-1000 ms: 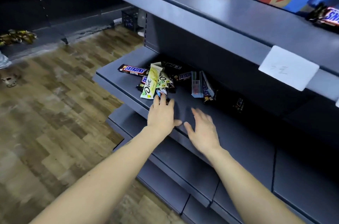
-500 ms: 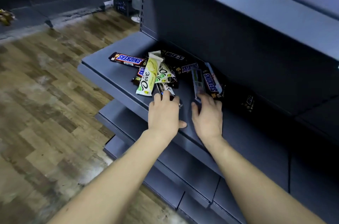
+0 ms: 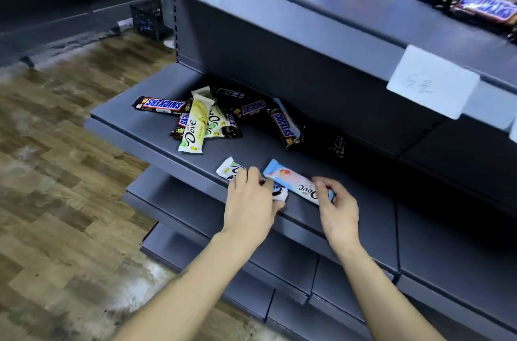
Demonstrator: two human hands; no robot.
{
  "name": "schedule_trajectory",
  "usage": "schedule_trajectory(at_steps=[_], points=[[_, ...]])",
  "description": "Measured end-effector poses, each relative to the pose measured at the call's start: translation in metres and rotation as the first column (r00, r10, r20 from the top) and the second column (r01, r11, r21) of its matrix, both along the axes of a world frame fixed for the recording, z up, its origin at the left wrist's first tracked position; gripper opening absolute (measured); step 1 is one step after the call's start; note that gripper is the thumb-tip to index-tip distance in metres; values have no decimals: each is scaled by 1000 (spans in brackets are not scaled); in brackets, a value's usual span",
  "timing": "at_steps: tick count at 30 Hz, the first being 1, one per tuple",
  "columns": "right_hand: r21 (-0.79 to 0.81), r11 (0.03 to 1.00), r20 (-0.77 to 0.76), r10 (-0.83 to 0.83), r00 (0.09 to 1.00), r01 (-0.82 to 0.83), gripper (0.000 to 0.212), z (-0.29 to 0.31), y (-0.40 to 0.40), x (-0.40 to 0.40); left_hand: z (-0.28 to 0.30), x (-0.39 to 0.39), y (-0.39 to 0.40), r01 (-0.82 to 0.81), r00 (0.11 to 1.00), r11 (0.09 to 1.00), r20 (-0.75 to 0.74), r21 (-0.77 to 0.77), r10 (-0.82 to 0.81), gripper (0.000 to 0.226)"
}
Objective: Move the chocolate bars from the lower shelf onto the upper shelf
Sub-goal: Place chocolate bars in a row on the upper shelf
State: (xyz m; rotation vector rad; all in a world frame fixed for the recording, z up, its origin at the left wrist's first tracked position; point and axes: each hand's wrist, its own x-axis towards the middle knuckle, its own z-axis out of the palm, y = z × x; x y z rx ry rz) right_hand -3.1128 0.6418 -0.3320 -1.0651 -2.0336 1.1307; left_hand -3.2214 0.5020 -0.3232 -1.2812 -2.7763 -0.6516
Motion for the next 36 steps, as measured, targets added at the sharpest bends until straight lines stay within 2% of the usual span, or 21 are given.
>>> schedule_trajectory(at_steps=[2,6,10,12,14,16,20,22,24,26,29,33,36], points=[[-42,999,18,34,999,-34,18,1,0,8,0,-4,-2,23,1000,1000,6,-18,-23,45],[-77,994,26,81,996,-79,47,-2,-1,18,3,-14,-7,75,997,993,4,-95,-75,73],[-77,992,-66,-104,992,99,45,-5,-13,21,4,-20,-5,59,997,996,52,-65,-56,76],[5,969,-65,-246,967,247,43,-3,-21,23,2,-22,-4,20,994,1000,103,6,-20,69],[65,945,-45,-319,947,322,46,1,-28,23,2,-25,-5,-5,986,997,166,79,-8,60],[51,960,4,-277,961,276,50,4,-33,23,2,-28,-7,4,990,994,143,113,-20,57],[114,983,90,-154,984,143,29,4,-27,25,-2,-36,-7,37,998,998,55,57,-41,58],[227,973,236,-101,966,47,48,2,-11,26,-3,-37,-7,39,997,998,69,48,-42,55],[315,943,431,-43,902,-106,62,0,5,23,-4,-38,-8,51,996,998,77,31,-53,53],[317,930,530,-12,848,-185,57,0,18,21,-4,-39,-8,74,993,997,92,-5,-74,51],[278,957,526,-80,847,-82,42,1,31,27,-1,-44,-10,95,992,994,91,-56,-90,52],[270,963,500,-121,857,-22,53,4,37,43,5,-49,-11,128,991,980,48,-155,-122,52],[231,973,486,-92,869,-27,45,5,37,53,9,-49,-11,149,989,971,32,-188,-145,55]])
